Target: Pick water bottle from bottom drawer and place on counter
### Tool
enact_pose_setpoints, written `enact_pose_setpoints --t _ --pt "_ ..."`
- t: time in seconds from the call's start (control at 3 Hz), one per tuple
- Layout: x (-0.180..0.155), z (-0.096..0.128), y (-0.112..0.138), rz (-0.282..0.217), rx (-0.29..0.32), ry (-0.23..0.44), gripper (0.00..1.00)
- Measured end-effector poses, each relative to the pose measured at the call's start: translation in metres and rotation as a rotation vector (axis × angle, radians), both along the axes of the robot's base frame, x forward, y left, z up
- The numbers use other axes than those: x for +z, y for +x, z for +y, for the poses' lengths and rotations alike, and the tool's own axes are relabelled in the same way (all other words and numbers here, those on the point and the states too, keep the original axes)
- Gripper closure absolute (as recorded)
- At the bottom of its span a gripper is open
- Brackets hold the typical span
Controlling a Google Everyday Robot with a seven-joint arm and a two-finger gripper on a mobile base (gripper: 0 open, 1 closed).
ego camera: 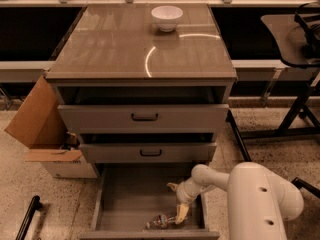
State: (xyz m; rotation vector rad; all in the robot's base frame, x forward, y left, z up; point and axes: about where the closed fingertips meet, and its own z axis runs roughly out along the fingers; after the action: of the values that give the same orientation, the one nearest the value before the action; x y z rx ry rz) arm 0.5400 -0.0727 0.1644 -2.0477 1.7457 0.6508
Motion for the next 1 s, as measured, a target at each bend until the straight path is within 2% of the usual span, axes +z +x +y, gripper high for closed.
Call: enact_pose_setpoints --t 0.33,0.67,1.0 --pt "-0.017 0.012 0.005 -0.015 0.008 -0.014 0.00" --pt "-0.052 0.032 -0.006 -0.009 0.013 -0.066 0.00" --pt "-0.053 0.032 -0.006 -0.007 0.014 -0.067 0.00"
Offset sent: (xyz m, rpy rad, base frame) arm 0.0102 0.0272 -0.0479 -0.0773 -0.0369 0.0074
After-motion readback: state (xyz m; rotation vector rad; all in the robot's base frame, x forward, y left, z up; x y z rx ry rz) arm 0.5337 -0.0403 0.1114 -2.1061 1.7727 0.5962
